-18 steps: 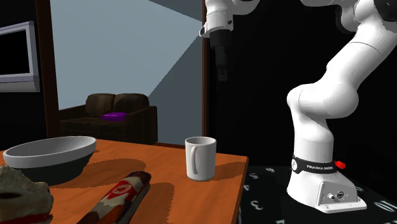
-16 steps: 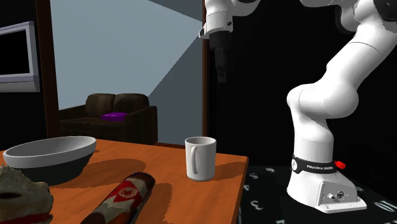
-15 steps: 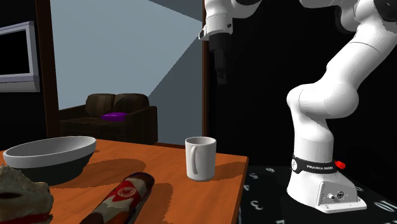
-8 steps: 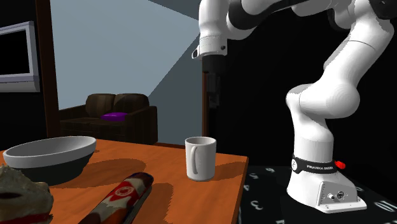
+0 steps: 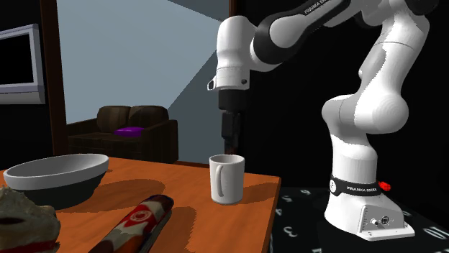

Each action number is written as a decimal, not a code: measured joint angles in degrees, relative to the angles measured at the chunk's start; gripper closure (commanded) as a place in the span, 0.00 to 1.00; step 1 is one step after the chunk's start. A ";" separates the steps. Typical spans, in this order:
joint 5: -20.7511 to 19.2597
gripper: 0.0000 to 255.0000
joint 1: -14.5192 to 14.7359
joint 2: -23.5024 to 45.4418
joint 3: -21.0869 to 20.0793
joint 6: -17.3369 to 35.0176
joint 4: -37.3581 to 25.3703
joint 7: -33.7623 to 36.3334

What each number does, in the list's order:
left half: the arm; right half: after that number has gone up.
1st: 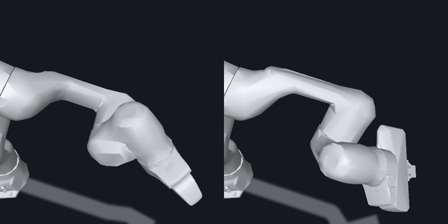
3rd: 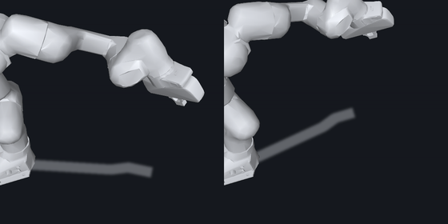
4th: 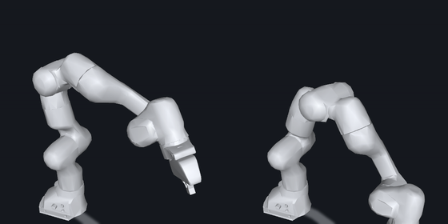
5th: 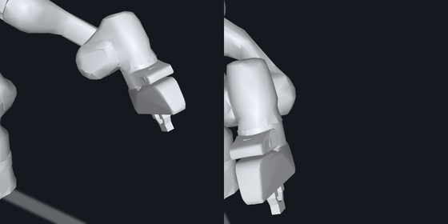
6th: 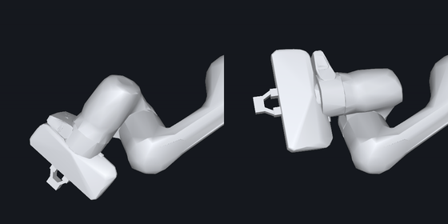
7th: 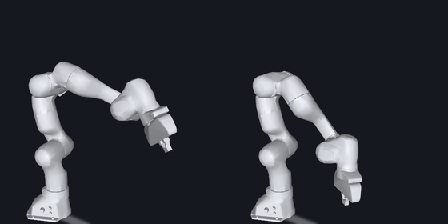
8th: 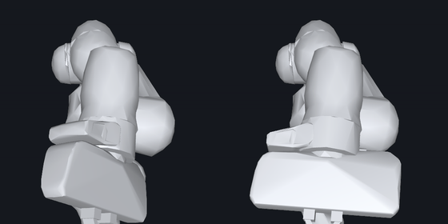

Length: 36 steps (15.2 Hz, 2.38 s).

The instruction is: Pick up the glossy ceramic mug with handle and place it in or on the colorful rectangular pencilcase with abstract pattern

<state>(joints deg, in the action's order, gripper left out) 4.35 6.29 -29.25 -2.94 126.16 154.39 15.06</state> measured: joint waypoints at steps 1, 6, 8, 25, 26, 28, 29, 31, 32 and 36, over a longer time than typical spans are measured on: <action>0.21 0.00 0.16 0.60 -0.16 1.27 0.53 0.12; 0.61 0.00 0.40 3.72 -0.42 6.65 2.65 0.08; 0.65 0.00 0.39 4.56 -0.39 7.98 3.13 -0.05; 0.67 1.00 0.40 4.82 -0.41 8.35 3.17 -0.06; 0.65 1.00 0.39 4.47 -0.40 7.83 3.03 -0.03; 0.60 1.00 0.39 3.56 -0.39 6.33 2.45 0.07; 0.56 1.00 0.39 3.12 -0.41 5.38 1.92 0.16; 0.45 1.00 0.32 1.84 -0.30 3.39 1.21 0.17; 0.36 1.00 0.25 1.38 -0.21 2.47 0.76 0.11; 0.22 1.00 0.22 -0.38 -0.17 -1.32 -1.27 0.35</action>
<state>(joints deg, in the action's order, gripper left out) 4.57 6.52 -29.63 -3.12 124.84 153.12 15.41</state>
